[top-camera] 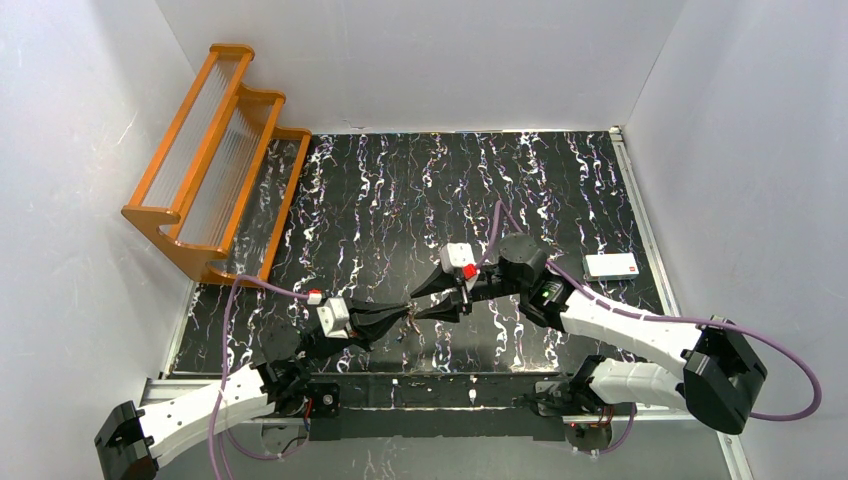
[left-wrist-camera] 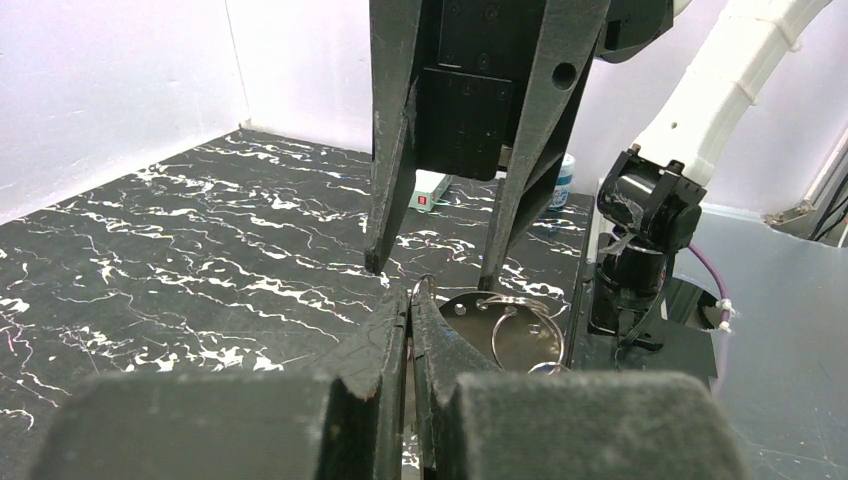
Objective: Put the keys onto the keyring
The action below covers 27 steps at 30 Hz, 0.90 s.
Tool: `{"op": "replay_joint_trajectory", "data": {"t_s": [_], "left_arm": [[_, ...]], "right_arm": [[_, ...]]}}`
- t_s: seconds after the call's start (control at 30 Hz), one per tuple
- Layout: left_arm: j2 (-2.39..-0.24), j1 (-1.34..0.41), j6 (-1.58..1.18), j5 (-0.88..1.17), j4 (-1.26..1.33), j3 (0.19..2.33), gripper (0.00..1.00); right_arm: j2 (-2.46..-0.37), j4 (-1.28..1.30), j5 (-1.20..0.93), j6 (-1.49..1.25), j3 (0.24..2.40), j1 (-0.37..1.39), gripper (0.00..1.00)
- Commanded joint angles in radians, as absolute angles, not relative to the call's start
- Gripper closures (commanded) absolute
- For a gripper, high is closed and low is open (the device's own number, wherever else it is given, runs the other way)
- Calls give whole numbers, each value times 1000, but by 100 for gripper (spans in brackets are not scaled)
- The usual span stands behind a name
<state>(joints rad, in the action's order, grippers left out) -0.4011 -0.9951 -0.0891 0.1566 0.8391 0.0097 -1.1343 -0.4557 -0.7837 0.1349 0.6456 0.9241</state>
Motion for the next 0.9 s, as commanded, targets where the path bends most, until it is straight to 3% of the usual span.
{"op": "replay_joint_trajectory", "data": {"t_s": [0.0, 0.43, 0.53, 0.7, 0.77, 0.87], "left_arm": [[-400, -995, -77, 142, 915, -26, 100], [-399, -994, -83, 150, 919, -26, 100], [-397, -994, -83, 152, 919, -26, 100], [-394, -995, -69, 145, 918, -18, 100], [-395, -995, -58, 130, 917, -14, 91], [-405, -995, -27, 116, 885, -2, 67]], "right_arm": [[-1137, -502, -804, 118, 690, 927, 50], [-1198, -503, -780, 85, 718, 926, 79], [-1199, -500, -780, 91, 719, 926, 97], [-1169, -465, -748, 131, 716, 926, 99], [-1158, -428, -728, 156, 723, 927, 99], [-1147, -354, -713, 200, 739, 926, 99]]}}
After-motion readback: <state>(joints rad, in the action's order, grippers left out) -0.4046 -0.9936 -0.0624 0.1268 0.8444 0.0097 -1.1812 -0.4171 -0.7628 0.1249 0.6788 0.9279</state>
